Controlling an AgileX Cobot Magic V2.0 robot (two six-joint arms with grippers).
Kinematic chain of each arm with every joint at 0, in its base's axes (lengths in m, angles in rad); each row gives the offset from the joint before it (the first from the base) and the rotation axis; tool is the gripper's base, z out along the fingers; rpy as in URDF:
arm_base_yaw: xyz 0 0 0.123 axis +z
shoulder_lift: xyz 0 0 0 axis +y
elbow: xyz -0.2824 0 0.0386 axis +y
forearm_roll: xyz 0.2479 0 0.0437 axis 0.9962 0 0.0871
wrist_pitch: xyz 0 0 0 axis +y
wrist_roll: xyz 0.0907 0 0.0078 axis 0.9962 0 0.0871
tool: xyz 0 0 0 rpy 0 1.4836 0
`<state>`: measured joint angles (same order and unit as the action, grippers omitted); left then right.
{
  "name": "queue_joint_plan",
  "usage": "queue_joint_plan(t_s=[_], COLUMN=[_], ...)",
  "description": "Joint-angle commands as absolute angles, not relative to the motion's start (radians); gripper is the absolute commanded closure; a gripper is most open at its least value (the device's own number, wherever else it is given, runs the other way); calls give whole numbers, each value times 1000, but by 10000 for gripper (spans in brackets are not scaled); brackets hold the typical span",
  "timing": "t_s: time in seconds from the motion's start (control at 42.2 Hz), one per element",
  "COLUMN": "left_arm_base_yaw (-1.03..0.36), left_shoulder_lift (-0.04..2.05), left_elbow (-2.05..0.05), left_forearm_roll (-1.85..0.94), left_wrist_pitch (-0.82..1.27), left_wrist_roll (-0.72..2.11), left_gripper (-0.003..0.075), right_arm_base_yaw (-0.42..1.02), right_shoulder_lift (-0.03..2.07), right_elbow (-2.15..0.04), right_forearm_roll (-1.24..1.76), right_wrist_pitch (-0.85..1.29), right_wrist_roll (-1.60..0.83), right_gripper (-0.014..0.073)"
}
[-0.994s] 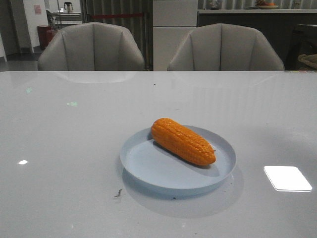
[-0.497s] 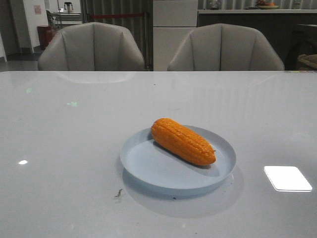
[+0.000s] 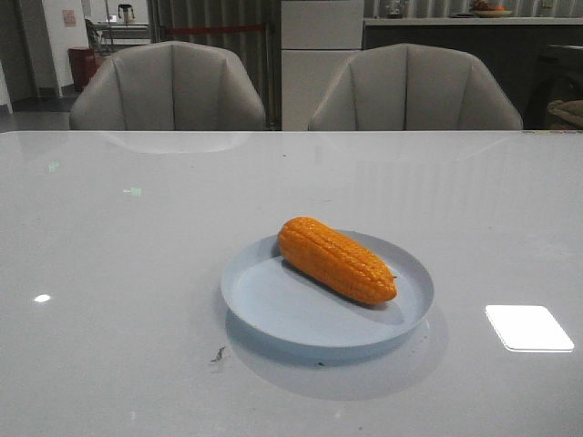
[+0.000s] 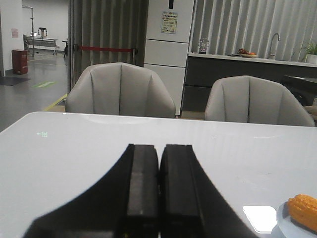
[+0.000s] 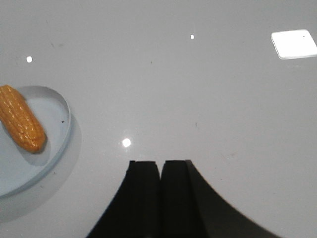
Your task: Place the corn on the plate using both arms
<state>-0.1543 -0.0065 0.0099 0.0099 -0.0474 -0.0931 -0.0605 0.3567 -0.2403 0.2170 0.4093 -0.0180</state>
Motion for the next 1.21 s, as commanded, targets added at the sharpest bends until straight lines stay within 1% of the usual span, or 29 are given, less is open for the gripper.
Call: queue_joint_plan(t_s=[0.0, 0.237, 0.331, 0.426, 0.568, 1.183], left_arm_base_yaw=[-159, -159, -159, -159, -159, -159], left_shoulder_lift=[-24, -24, -24, -24, -24, -24], left_elbow=[49, 49, 49, 49, 49, 49], left_forearm_roll=[0, 0, 0, 0, 0, 0], left_wrist_pitch=[-135, -135, -135, -135, -135, -135], left_wrist_roll=[-101, -101, -101, -101, -101, -101], left_gripper=[627, 627, 627, 627, 627, 627], right_arm_base_yaw=[-62, -53, -28, 18, 43, 43], right_shoulder_lift=[273, 53, -32, -34, -34, -34], right_elbow=[-199, -88, -49, 8, 6, 6], right_forearm_roll=[285, 305, 261, 190, 61, 60], right_wrist_pitch=[270, 261, 257, 195, 189, 173], right_wrist_roll=[-23, -23, -23, -23, -24, -24], right_gripper=[569, 569, 569, 569, 569, 569])
